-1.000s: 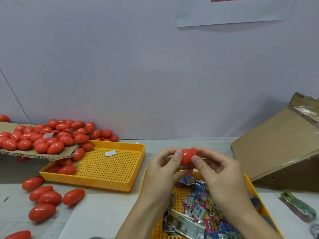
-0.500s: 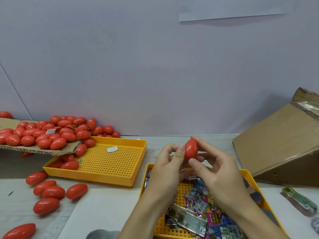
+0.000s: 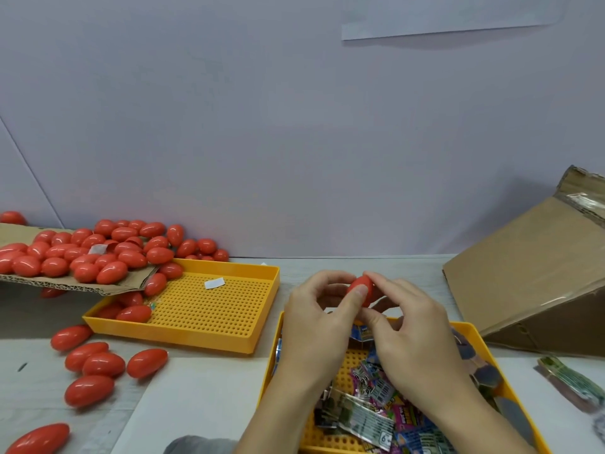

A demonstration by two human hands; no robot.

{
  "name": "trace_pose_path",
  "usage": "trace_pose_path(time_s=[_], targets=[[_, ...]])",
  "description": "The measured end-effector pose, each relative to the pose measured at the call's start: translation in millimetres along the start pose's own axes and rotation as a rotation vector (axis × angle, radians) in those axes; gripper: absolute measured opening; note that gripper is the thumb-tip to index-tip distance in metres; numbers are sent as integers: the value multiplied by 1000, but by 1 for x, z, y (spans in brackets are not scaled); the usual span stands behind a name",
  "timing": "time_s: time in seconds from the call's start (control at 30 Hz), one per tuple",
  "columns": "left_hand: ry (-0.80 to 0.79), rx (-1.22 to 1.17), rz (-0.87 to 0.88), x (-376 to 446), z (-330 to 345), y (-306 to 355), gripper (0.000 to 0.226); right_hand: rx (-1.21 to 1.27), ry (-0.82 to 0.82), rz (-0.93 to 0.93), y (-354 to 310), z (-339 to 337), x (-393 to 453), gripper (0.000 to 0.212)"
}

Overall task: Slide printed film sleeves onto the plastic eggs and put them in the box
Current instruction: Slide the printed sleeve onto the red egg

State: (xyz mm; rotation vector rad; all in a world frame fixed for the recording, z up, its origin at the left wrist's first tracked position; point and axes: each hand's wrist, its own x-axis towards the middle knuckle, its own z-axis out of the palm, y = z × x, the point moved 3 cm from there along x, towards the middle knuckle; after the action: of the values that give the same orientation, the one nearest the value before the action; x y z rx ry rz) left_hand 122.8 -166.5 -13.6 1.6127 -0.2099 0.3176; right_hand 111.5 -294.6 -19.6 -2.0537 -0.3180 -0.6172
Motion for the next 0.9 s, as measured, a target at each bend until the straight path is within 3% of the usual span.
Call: trace_pose_path(time_s=[0.4,0.47,0.6,0.73,0.9], targets=[[-43,-285,-211,1,-2,-9,5,53,2,-2,-2,-1,0,38],[-58,-314,-234,1,0,-10,9,74,1,-12,-3,-2,0,38],[-135,-591,-373,2,2,-8,30,105,9,-27,-9,-3,0,46],[-184,-644,-392,1,4,-5,45,120,20,-27,-8,-3,0,55],[-173,-627,-333,-2,4,-2,38,154,27,-12,-6,-4,0,42]])
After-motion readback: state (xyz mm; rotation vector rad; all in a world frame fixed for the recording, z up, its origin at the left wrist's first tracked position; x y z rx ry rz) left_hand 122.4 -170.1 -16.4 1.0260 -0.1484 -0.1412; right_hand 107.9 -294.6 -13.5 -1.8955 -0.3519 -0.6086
